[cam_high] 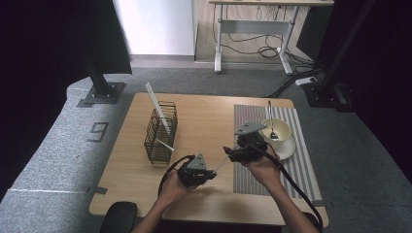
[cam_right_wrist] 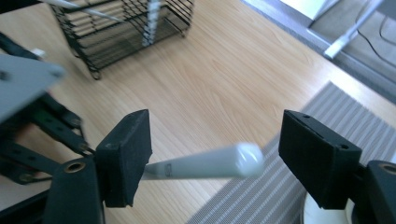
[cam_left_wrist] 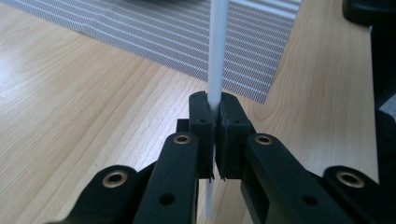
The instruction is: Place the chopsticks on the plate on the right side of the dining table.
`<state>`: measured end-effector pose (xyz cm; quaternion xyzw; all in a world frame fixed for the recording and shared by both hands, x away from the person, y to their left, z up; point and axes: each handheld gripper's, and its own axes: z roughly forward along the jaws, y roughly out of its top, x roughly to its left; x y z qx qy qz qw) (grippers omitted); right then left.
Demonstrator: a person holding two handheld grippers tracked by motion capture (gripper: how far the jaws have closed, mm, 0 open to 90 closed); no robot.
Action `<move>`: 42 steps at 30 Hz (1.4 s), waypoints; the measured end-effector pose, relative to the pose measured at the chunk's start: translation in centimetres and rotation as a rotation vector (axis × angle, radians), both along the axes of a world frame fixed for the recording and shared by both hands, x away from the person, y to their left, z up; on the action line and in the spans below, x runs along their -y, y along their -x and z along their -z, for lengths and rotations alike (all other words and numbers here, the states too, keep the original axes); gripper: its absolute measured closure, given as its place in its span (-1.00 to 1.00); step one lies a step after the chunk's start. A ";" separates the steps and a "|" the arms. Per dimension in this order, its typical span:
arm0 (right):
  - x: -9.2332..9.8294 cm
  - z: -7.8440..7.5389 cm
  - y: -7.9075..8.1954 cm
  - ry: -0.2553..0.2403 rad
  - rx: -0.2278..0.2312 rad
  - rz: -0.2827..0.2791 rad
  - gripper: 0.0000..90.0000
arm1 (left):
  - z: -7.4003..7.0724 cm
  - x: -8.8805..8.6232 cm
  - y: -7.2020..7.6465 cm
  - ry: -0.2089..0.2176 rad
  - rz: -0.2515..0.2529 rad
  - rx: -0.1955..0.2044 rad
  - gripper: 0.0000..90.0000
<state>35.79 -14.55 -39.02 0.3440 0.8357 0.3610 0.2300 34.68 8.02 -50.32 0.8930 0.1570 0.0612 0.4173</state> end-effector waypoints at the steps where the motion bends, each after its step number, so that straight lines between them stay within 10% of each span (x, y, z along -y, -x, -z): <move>1: 0.4 0.3 -0.1 0.000 -0.001 0.011 -0.48 | 0.1 0.0 -0.1 -0.009 0.003 -0.001 0.92; 12: 4.9 3.1 -0.8 -0.053 0.005 0.134 -0.59 | 0.1 -0.2 -0.2 -0.045 0.018 0.007 0.92; 27: 6.2 7.3 -1.6 -0.030 -0.056 0.176 -0.60 | 0.3 0.1 -0.1 -0.097 0.041 -0.003 0.92; 42: 7.5 5.8 0.8 -0.006 -0.091 0.072 -0.64 | 0.1 -0.3 -0.4 -0.241 0.094 -0.030 0.92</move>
